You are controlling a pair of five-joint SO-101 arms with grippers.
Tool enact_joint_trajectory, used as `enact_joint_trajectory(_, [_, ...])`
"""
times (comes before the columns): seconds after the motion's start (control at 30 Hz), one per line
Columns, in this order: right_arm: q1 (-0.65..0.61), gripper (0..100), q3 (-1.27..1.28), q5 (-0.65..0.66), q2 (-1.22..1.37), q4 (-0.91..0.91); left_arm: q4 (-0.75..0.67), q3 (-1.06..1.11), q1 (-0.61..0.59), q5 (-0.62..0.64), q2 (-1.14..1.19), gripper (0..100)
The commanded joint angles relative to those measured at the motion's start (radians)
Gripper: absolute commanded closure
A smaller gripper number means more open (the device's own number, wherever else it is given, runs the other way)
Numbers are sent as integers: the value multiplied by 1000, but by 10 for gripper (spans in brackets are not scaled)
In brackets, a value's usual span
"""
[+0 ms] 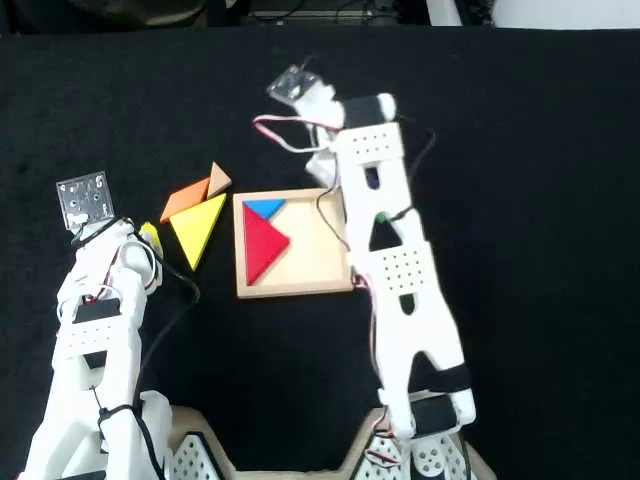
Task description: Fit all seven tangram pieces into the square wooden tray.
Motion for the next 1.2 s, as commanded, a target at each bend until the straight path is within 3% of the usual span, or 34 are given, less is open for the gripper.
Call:
enact_joint_trajectory(0.0, [3, 736, -35, -11, 4, 15, -17, -10, 1, 3, -2, 848])
enact_joint_trajectory(0.67, [104, 737, -44, -3, 64, 3, -17, -12, 2, 3, -2, 848])
enact_joint_trajectory(1.17, [-3, 769, -85, 44, 110, -29, -17, -12, 2, 3, -2, 848])
